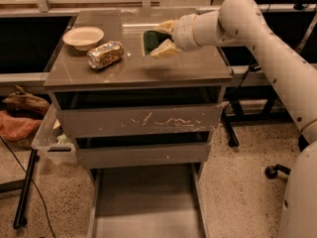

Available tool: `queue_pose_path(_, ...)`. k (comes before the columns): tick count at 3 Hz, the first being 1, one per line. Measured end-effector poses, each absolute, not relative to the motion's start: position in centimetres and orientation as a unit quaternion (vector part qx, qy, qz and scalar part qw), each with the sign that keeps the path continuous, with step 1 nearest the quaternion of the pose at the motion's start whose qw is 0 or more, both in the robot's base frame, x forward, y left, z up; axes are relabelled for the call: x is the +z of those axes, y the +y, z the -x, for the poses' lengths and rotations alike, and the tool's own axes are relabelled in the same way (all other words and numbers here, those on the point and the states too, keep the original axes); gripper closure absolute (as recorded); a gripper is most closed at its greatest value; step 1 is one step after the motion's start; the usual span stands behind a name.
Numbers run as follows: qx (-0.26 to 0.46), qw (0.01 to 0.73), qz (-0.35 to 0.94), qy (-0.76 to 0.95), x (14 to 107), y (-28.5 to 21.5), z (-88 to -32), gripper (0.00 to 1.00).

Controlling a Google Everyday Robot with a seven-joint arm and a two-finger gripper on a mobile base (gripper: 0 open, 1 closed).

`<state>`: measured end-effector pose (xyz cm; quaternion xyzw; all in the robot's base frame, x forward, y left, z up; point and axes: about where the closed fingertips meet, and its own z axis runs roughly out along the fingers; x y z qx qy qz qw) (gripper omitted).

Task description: Pick sponge from bottom drawer and place on counter

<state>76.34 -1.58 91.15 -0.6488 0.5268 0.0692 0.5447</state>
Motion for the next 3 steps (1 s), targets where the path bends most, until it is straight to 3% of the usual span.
queue_pose_path(2, 0.088, 0.531, 0.651, 0.534, 90.2, -1.1, -77.4, 1.00)
queue_pose_path(3, 0.136, 0.498, 0.653, 0.554, 87.8, -0.5, -78.5, 1.00)
